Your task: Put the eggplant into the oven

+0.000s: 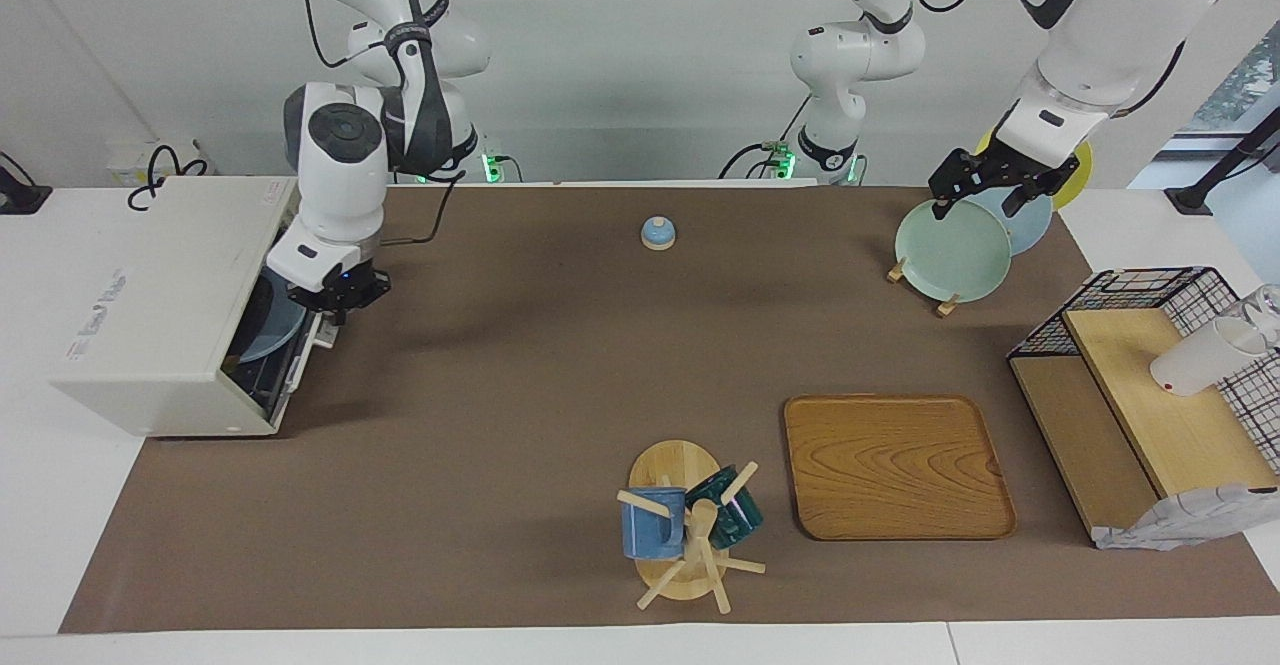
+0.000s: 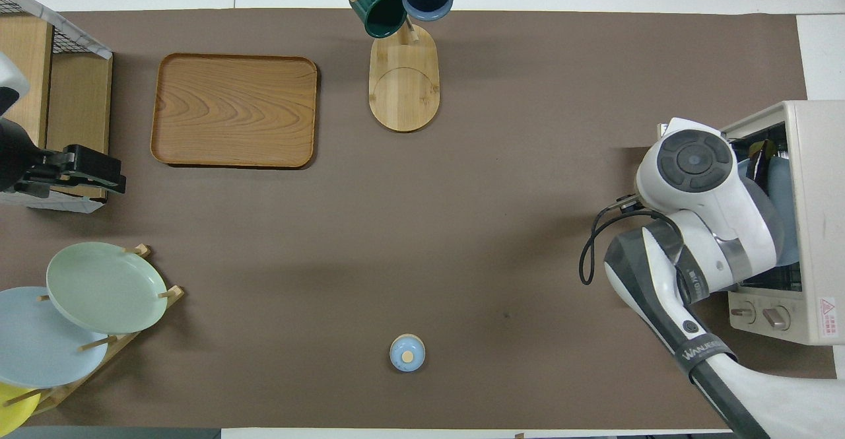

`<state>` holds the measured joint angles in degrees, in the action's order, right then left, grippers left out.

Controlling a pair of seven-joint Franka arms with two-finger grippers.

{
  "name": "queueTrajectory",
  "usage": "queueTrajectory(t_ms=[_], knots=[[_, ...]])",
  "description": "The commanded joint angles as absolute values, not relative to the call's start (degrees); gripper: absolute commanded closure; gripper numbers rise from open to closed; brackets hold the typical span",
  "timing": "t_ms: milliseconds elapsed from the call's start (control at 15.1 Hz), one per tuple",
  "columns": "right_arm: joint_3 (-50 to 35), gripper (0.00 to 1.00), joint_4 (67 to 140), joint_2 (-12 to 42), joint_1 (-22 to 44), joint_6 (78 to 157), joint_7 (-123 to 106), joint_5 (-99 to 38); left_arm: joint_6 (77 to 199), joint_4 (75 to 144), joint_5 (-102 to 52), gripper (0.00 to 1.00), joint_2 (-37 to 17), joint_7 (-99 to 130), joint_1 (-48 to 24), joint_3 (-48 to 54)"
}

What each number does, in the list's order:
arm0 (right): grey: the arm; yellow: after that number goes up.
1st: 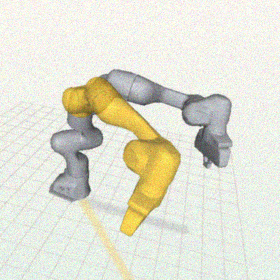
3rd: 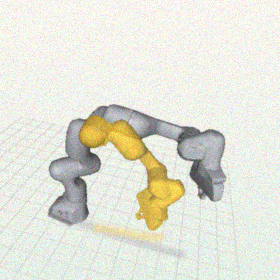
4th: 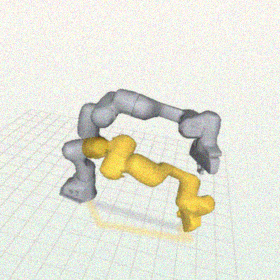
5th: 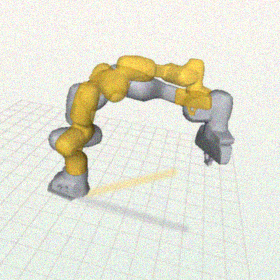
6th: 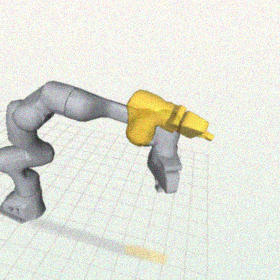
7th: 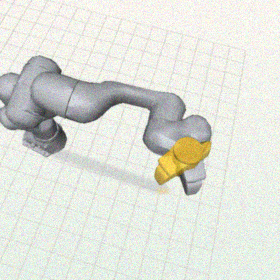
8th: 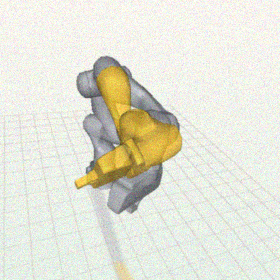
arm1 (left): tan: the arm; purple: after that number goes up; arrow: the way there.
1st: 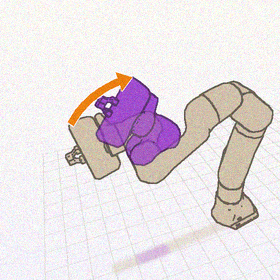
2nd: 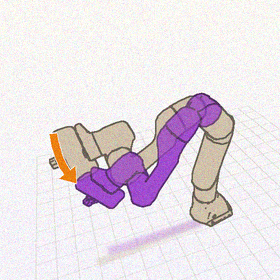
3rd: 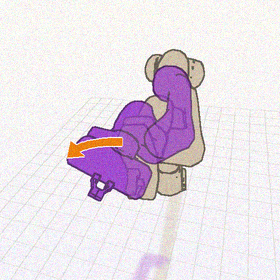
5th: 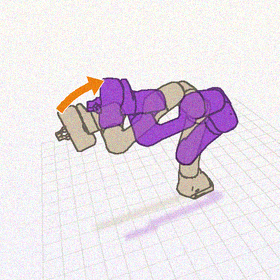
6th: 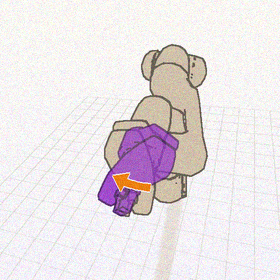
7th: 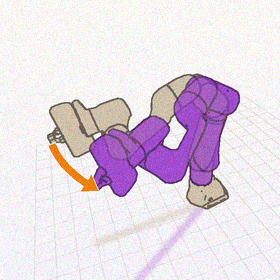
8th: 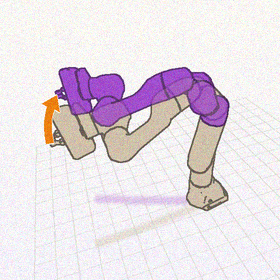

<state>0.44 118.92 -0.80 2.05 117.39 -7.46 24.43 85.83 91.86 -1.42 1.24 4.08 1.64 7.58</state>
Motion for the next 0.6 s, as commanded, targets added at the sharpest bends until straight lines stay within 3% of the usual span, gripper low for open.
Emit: queueTrajectory(t_ms=[0,266,531], knots=[[0.79,1.0,118.92,-1.67,-2.1,117.77,-13.78,22.86,85.34,92.11,-1.41,0.0,2.02,3.69,1.32,7.12],[0.7,1.0,118.83,-2.9,-3.34,116.73,-16.0,21.36,85.43,92.11,-1.41,0.0,2.02,3.69,1.32,7.12],[0.27,1.0,106.03,-2.72,-2.73,99.8,-16.08,12.06,85.34,92.11,-1.41,0.0,2.02,3.69,1.32,7.12]])
